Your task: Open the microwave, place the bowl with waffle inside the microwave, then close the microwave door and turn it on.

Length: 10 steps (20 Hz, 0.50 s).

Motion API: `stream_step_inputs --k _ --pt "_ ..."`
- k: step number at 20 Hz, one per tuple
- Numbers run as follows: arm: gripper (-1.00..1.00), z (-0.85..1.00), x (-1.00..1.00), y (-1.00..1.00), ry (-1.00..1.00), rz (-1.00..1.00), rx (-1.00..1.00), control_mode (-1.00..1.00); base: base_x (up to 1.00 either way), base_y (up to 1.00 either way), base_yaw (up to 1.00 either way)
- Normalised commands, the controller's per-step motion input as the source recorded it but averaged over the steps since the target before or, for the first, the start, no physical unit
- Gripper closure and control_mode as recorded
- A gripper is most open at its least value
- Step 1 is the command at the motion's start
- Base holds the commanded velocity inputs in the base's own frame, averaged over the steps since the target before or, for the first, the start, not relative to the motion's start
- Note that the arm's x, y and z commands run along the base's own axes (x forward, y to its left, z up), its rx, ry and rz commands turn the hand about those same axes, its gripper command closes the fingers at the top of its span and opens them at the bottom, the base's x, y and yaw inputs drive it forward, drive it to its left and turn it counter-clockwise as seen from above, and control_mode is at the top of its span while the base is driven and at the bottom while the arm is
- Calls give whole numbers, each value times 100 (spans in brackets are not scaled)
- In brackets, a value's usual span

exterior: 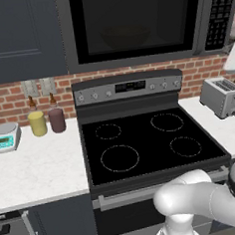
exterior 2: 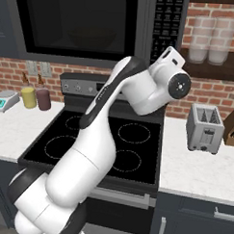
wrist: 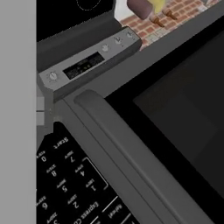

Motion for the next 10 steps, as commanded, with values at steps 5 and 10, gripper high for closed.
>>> stream_step_inputs --k 5,10 --pt "100 0 35 0 0 -6 -8 -100 0 0 0" --pt "100 0 39 -3 0 -6 -5 -100 0 0 0"
